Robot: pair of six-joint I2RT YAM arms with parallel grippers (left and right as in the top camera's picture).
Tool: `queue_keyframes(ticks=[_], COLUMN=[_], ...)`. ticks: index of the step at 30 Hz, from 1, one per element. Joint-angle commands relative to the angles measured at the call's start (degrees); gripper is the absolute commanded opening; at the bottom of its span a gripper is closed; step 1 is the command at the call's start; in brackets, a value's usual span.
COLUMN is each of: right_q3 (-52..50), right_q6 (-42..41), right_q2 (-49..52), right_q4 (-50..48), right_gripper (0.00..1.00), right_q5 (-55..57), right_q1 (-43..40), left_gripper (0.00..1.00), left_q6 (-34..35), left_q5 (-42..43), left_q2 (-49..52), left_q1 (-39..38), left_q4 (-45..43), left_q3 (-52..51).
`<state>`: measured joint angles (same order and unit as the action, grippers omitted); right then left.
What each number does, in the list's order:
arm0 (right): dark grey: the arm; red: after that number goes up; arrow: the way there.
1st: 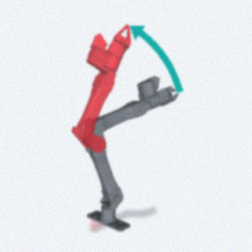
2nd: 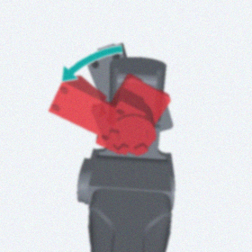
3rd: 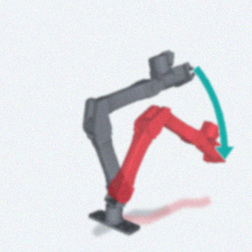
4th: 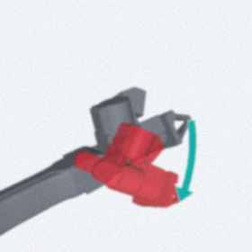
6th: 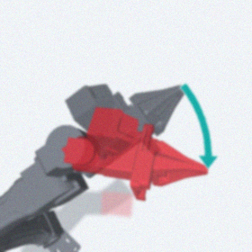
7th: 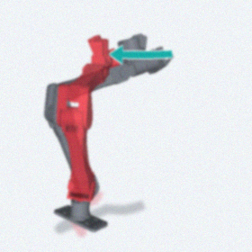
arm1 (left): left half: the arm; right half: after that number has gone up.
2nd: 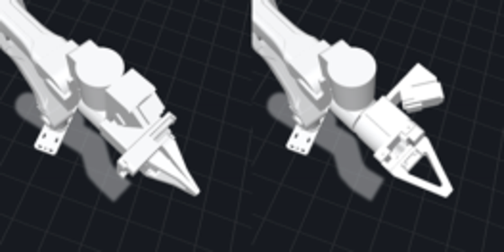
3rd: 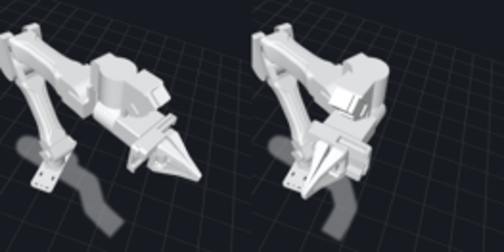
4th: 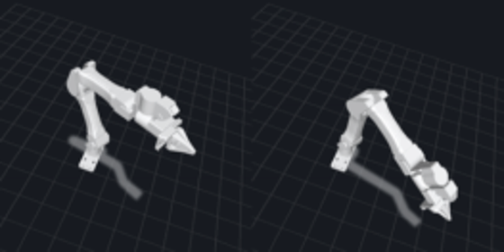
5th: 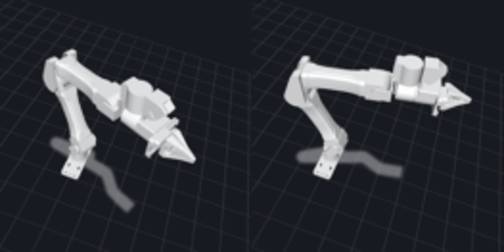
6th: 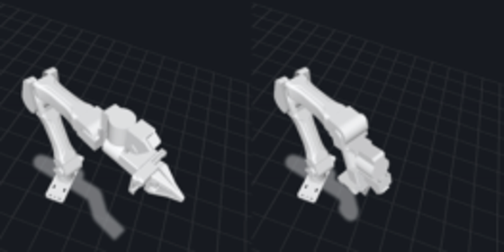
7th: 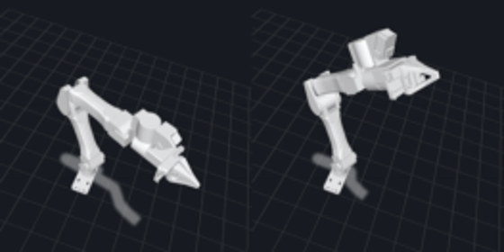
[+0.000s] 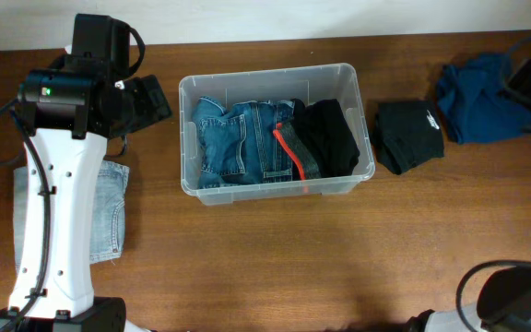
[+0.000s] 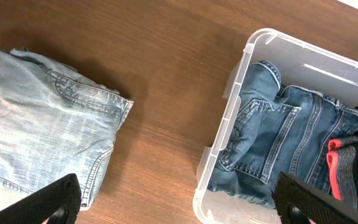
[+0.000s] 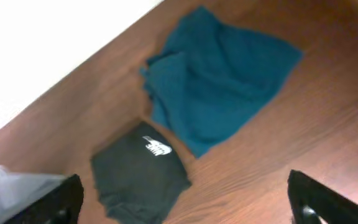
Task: Pack container
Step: 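Raise the right gripper out of the bin and move right, then lower the right gripper onto the teal-blue garment at the right edge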
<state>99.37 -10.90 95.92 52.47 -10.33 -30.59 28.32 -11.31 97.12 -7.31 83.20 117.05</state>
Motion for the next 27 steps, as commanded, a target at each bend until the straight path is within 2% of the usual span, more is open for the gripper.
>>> queue_keyframes(ticks=[1, 4, 7, 16, 22, 27], right_q3=[-0.2, -0.2, -0.2, -0.2, -0.2, -1.5], right_q6=[-4.5, -4.9, -9.0, -11.0, -12.2, -17.3], right_q2=[3.3, 6.3, 11.2, 24.8, 30.7, 32.0], right_q4=[-0.9, -3.5, -7.0, -17.7, -23.6, -24.3], right_gripper=[0.99, 0.99, 0.98, 0.99, 0.99, 0.99], right_q5=[-3.2, -9.9, -17.7, -22.9, -22.8, -15.7], right_q1=[-4.7, -7.5, -9.4, -10.0, -10.1, -10.4], left_gripper=[0.99, 0.99, 0.99, 0.99, 0.99, 0.99], left_q6=[-0.6, -0.6, -0.6, -0.5, -0.6, -0.5], left_q5=[0.0, 0.0, 0.0, 0.0, 0.0, 0.0], left_q2=[0.2, 0.2, 0.2, 0.2, 0.2, 0.2], left_q1=[0.2, 0.2, 0.2, 0.2, 0.2, 0.2], left_q4=[0.0, 0.0, 0.0, 0.0, 0.0, 0.0], left_q3=[-0.1, -0.1, -0.1, -0.1, -0.1, -0.1])
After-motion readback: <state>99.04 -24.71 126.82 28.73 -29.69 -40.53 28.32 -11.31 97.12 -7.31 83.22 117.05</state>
